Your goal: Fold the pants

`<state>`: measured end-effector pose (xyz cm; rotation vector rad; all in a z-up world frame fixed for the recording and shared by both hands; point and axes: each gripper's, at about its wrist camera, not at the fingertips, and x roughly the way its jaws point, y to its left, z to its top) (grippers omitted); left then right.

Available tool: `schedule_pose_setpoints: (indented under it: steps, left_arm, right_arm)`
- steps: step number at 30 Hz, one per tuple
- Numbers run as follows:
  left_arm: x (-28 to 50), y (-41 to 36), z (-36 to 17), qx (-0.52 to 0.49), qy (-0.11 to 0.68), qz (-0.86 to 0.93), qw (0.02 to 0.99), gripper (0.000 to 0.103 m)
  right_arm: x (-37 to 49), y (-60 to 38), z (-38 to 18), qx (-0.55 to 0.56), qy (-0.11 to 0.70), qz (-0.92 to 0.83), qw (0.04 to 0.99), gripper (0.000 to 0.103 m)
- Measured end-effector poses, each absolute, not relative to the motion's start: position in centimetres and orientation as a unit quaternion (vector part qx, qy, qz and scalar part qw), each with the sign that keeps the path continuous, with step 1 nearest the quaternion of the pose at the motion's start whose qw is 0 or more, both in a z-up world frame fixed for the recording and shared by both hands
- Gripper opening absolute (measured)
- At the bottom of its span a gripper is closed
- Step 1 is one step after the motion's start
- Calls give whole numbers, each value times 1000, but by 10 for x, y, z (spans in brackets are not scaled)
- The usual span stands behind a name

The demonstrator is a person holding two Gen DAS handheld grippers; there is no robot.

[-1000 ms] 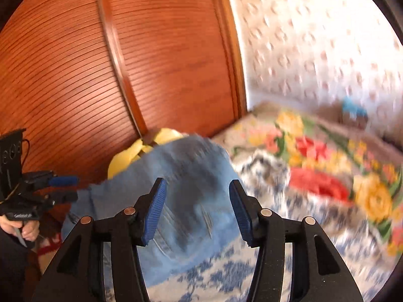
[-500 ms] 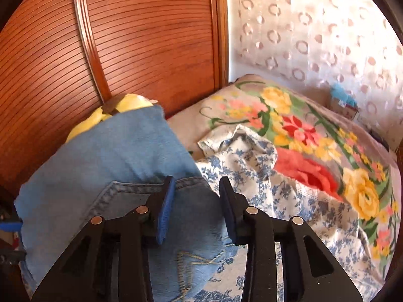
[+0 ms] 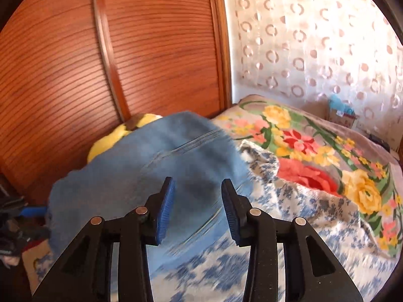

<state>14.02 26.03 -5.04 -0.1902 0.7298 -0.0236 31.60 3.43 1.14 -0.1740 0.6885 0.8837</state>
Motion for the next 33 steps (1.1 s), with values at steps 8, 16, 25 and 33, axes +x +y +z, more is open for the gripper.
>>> schedule_pose_setpoints:
  steps: [8, 16, 25, 33]
  left_arm:
    - [121, 242, -32, -72, 328, -10, 942, 44]
    - [104, 217, -7, -45, 287, -10, 957, 68]
    - [88, 191, 18, -43, 248, -6, 968, 90]
    - [77, 164, 36, -36, 229, -16, 973, 91]
  right_arm:
    - [262, 14, 20, -73, 315, 420, 848, 39]
    - [225, -19, 34, -64, 302, 403, 861, 39]
    - [190, -63, 49, -48, 288, 382, 877, 39]
    - [162, -96, 63, -39, 267, 362, 892, 40]
